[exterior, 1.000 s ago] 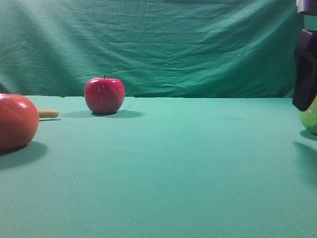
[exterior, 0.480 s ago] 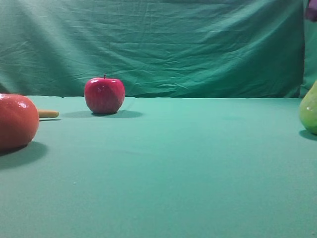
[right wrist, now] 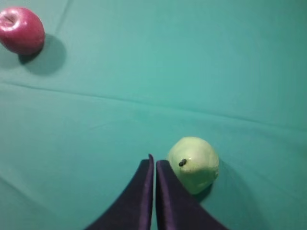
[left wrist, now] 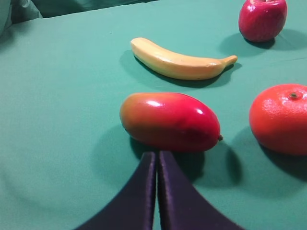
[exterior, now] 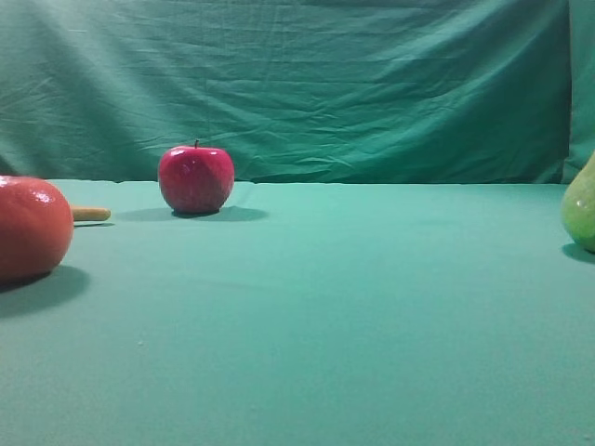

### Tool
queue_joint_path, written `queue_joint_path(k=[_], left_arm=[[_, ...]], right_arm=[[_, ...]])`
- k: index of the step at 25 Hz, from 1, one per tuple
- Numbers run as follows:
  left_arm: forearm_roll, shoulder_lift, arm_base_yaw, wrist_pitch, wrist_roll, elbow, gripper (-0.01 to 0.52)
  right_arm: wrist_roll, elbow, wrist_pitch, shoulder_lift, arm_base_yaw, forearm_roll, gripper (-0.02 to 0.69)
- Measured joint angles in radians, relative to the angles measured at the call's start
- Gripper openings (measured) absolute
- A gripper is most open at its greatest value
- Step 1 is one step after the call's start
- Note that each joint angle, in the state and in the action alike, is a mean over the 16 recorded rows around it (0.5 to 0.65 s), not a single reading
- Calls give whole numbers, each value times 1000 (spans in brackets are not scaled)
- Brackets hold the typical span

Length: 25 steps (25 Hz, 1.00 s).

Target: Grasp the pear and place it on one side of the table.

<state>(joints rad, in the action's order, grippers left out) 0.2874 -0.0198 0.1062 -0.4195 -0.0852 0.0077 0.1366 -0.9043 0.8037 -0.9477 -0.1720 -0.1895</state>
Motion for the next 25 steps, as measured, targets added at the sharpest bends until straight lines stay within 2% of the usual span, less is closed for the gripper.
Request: queue_joint_path(k=[13, 19, 25], left_arm=[[0, 0, 0, 0, 0, 0, 0], [0, 0, 0, 0, 0, 0, 0], [0, 0, 0, 0, 0, 0, 0]], right_arm=[[-14, 218, -9, 557, 0, -35, 0], [-11, 267, -19, 664, 0, -27, 0], [-6, 393, -140, 720, 0, 26, 0]])
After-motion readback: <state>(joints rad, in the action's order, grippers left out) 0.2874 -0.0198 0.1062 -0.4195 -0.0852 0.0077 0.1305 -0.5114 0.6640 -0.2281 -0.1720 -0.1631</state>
